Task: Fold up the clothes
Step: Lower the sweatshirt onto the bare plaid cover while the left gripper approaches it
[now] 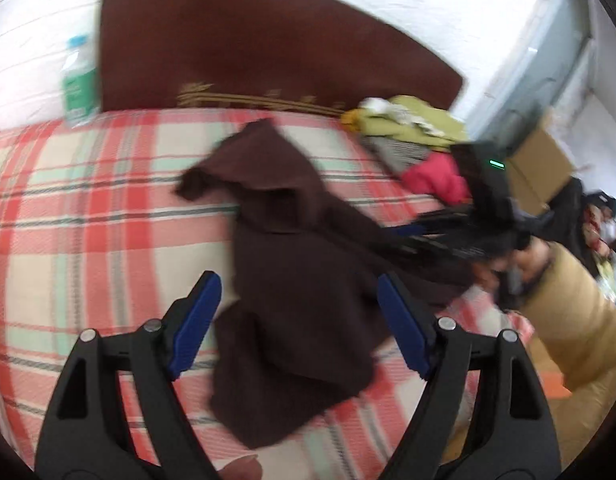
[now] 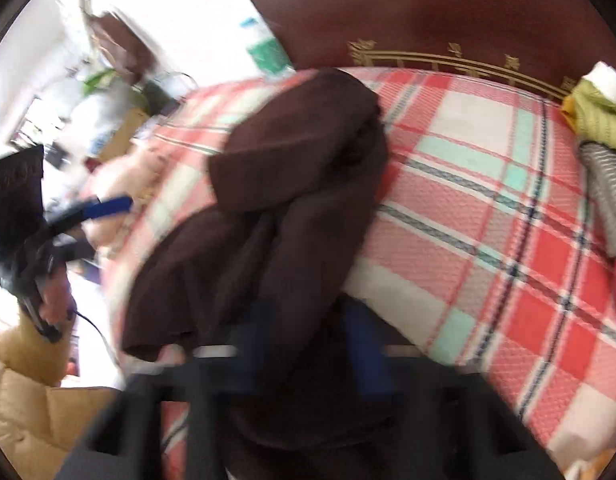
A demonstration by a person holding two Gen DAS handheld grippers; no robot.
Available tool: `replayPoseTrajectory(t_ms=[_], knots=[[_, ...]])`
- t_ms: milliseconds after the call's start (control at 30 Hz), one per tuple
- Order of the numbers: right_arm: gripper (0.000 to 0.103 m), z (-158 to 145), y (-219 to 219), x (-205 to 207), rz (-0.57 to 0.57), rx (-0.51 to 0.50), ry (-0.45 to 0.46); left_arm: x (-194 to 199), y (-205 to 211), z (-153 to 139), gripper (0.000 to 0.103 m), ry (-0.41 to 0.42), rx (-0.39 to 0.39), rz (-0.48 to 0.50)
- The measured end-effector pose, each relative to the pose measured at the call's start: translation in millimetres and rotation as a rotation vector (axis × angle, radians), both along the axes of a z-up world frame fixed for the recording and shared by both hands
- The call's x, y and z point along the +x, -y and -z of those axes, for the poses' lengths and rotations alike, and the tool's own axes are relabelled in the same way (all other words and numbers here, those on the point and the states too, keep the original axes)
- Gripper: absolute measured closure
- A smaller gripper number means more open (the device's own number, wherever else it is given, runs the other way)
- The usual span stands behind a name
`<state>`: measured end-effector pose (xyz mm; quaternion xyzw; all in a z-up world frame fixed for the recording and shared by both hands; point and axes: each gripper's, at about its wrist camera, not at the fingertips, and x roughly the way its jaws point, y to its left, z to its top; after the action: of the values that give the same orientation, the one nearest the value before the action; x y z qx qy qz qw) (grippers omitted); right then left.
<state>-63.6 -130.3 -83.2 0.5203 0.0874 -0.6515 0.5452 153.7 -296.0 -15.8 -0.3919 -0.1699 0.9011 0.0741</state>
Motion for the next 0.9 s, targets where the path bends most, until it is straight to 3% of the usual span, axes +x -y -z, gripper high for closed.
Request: replayPoseTrajectory(t_ms=[67, 300, 333, 400, 467, 500, 567, 633, 700, 767, 900], knots=[[0.095, -8.6, -3.1, -0.4, 0.009, -0.049, 0.007, -7.5, -19.1, -0.2, 0.022, -0.012, 0.036, 0.071], [0.098, -63.8, -42.7, -12.2, 0.107, -0.358, 0.034, -62.2, -63.5, 53.5, 0.022, 0.178, 0.119, 0.064], [0.094, -66.7, -45.1, -14.2, 0.13, -0.322, -0.013, -66.8, -65.4, 60.0, 0.022, 0.205, 0.131, 0.051], [0.075, -62.7, -46.1, -16.6, 0.132, -0.255, -0.042, -74.7, -67.1, 72.2, 0.022, 0.25, 0.16, 0.024], [0.044, -51.1, -42.5, -15.1, 0.129, -0.183, -0.056, -81.1, -66.0, 80.5, 0.022, 0.27, 0.178, -0.008], [0.037, -44.6, -39.1, -12.9, 0.127, -0.151, -0.059, -83.8, -62.7, 82.1, 0.023, 0.271, 0.204, -0.022], [0.034, -32.1, -32.2, -9.6, 0.1, -0.125, -0.027, -87.1, -55.8, 84.7, 0.031, 0.261, 0.261, -0.038], [0.034, -19.9, -29.7, -12.2, 0.098, -0.138, 0.028, -87.0, -46.6, 85.1, 0.06, 0.246, 0.306, -0.06], [0.034, -10.4, -25.2, -17.9, 0.094, -0.186, 0.101, -81.6, -38.2, 80.7, 0.073, 0.21, 0.346, -0.083], [0.035, 1.8, -23.2, -20.9, 0.087, -0.214, 0.156, -75.8, -30.0, 74.4, 0.075, 0.168, 0.378, -0.105], [0.041, 8.1, -15.1, -20.9, 0.048, -0.283, 0.252, -61.6, -11.6, 56.4, 0.077, 0.081, 0.364, -0.149]])
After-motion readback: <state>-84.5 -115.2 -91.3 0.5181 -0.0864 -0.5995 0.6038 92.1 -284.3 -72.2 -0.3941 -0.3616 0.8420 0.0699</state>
